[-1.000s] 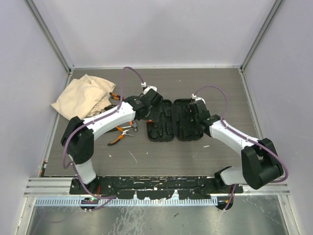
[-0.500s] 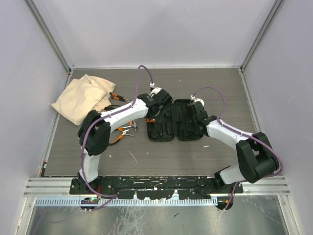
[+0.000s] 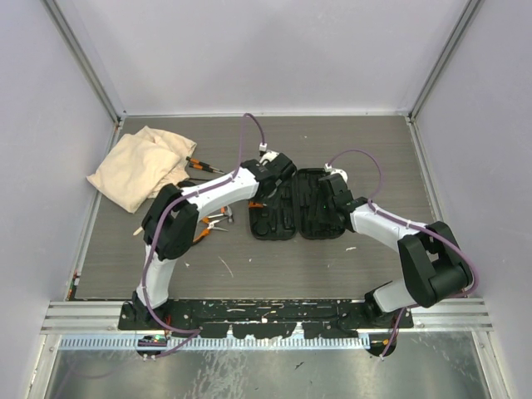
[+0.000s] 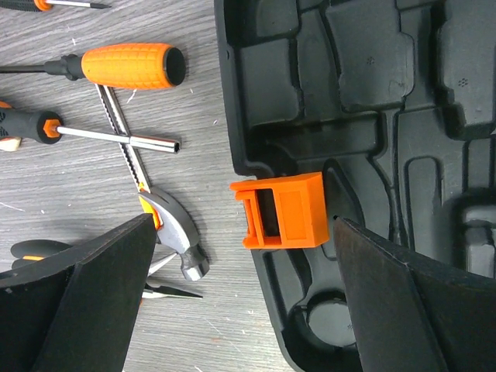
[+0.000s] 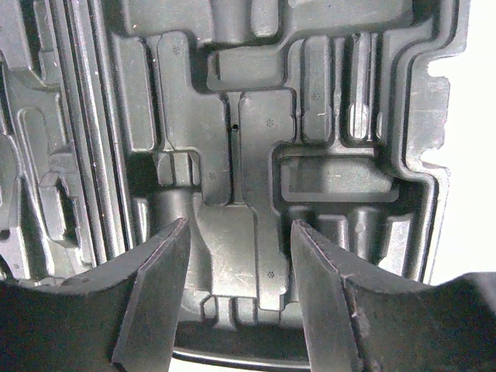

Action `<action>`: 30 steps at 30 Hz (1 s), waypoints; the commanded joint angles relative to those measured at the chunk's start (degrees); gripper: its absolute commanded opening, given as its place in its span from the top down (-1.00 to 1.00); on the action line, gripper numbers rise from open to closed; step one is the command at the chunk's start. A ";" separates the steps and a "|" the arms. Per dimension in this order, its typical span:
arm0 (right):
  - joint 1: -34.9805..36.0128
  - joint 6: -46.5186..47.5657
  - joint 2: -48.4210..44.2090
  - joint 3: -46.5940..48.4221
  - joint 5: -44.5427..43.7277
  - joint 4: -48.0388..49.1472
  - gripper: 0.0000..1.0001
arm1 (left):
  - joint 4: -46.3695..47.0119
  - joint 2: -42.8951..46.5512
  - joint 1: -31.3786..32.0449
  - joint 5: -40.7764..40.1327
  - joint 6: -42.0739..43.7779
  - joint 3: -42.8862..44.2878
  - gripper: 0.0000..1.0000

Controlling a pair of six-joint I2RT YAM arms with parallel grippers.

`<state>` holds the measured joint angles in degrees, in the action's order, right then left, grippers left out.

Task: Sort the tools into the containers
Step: Open the storage box at the center of the board.

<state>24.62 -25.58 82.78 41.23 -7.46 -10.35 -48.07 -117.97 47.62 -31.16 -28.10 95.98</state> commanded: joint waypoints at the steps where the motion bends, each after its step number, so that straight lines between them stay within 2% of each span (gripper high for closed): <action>1: 0.12 -0.52 0.91 -0.89 0.79 -0.04 -0.19 | 0.53 -1.40 0.20 -1.62 -0.84 2.52 -0.96; 9: 0.11 -0.87 0.58 -0.96 1.31 0.00 -0.19 | 0.06 -2.61 0.23 -4.45 -0.45 2.34 -0.99; 22: 0.09 -0.87 1.04 -0.96 1.65 0.13 -0.19 | 0.54 2.80 0.05 -11.16 2.22 -0.82 -0.92; 30: 0.14 -0.77 1.35 -0.81 1.92 0.24 -0.20 | 3.07 8.00 -0.75 -13.38 2.78 -6.09 -0.92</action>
<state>24.62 -25.63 82.91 41.21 -7.38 -10.07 -47.22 -115.68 47.57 -40.86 -25.85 92.18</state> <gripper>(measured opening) 0.598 0.963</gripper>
